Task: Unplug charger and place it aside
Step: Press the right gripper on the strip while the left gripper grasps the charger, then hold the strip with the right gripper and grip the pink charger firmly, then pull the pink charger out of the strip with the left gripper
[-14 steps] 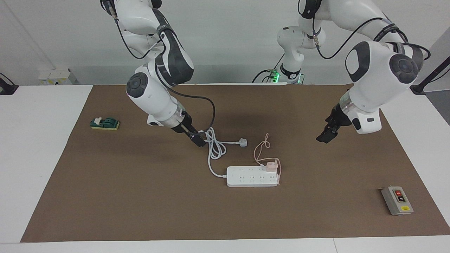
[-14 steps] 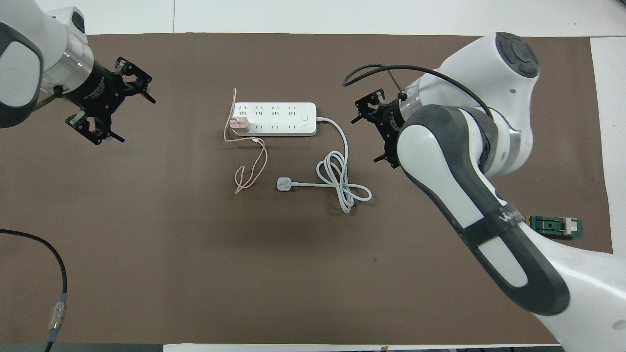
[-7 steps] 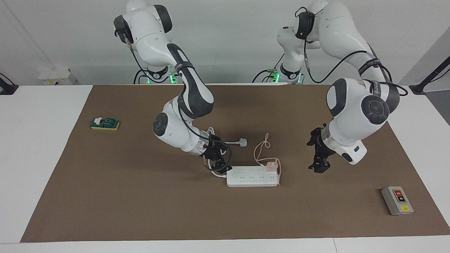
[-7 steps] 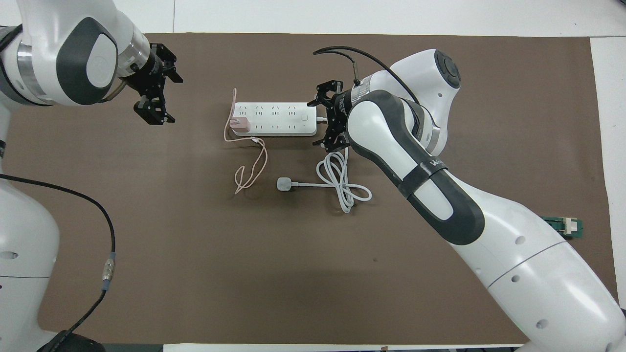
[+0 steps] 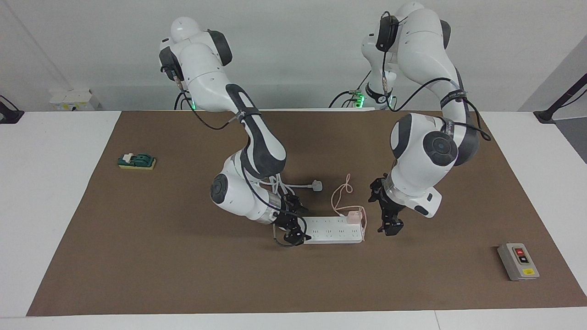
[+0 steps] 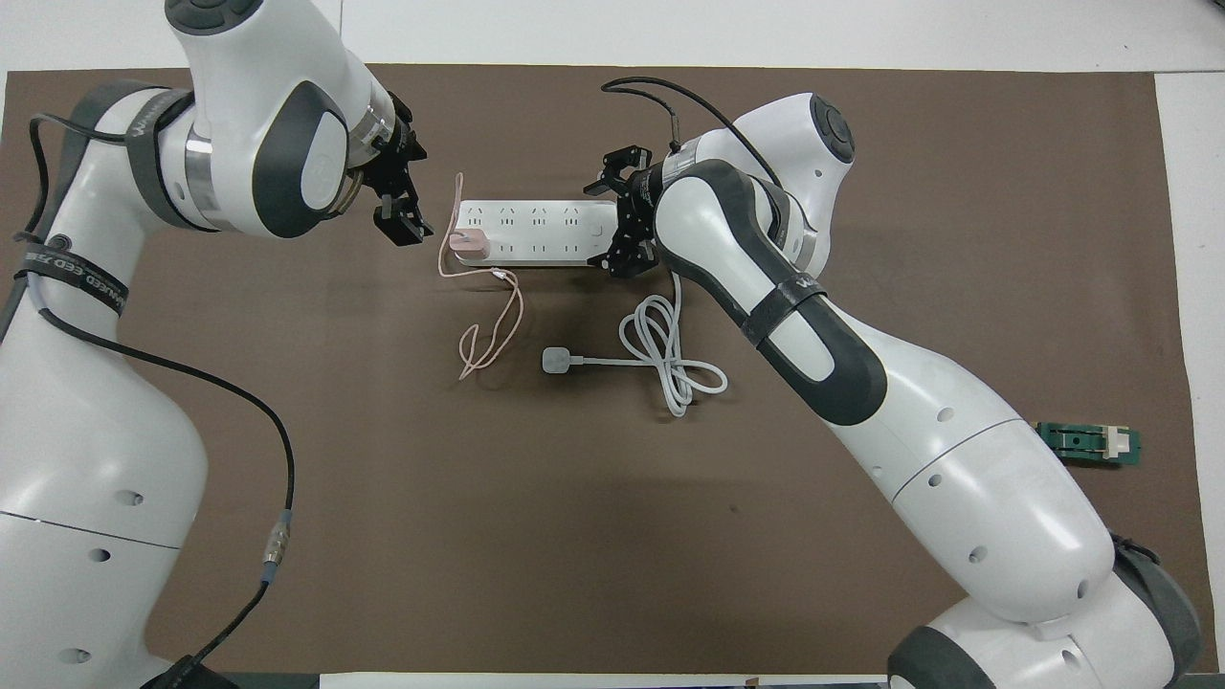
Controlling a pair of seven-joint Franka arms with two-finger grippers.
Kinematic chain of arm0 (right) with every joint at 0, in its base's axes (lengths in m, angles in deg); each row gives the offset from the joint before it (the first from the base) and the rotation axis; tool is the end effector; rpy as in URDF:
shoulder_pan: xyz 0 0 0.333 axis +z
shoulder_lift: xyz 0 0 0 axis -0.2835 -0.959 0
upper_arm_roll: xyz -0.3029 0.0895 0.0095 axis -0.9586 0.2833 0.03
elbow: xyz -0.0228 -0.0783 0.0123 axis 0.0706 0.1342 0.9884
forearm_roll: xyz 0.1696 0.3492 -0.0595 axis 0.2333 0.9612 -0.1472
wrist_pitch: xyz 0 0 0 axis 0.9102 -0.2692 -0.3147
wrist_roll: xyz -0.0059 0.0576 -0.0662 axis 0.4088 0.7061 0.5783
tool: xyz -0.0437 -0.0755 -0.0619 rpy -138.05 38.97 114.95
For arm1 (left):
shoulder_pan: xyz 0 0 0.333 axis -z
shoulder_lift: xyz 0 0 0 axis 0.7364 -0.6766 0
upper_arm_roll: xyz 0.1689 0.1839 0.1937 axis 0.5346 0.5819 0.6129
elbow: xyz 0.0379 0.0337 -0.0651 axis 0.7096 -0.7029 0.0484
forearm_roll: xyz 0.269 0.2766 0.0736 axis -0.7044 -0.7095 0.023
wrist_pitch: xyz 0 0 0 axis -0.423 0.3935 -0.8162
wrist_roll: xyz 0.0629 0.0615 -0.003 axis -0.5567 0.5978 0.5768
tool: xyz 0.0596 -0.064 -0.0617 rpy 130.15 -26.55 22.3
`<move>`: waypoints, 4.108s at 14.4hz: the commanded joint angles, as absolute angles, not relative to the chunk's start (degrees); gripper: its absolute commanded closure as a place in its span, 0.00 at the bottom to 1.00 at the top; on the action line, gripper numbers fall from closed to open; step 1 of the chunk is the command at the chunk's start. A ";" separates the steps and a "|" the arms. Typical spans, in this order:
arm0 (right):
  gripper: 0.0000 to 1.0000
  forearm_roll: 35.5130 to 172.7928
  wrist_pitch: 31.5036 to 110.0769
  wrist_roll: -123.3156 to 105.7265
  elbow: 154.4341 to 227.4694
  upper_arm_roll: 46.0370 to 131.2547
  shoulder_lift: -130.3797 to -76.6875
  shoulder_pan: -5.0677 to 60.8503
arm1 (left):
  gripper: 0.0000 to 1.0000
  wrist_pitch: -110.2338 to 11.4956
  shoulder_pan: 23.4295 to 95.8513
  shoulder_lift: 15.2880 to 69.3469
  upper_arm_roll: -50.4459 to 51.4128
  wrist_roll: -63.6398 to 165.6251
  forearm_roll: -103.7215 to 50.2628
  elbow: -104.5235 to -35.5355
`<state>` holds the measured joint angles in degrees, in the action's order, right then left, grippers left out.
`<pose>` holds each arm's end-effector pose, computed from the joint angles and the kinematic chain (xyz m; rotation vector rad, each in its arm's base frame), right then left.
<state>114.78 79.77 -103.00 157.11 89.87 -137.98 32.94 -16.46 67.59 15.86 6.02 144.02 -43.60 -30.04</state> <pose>0.7072 0.3162 0.2770 -1.8406 1.7760 0.6930 0.6930 -0.2413 0.4088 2.1341 2.2316 -0.1595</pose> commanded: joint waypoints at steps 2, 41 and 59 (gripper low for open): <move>0.00 114.96 79.32 -102.32 153.48 89.44 -140.48 33.52 | 0.00 -21.72 69.13 20.56 7.12 144.80 -43.08 -39.83; 0.70 115.14 82.57 -97.92 153.47 89.71 -142.68 33.17 | 1.00 -27.98 71.51 23.81 7.29 144.62 -46.94 -46.97; 0.00 116.02 80.47 -98.97 153.90 89.53 -139.27 32.03 | 1.00 -3.80 49.99 34.45 7.29 93.76 -47.91 -43.27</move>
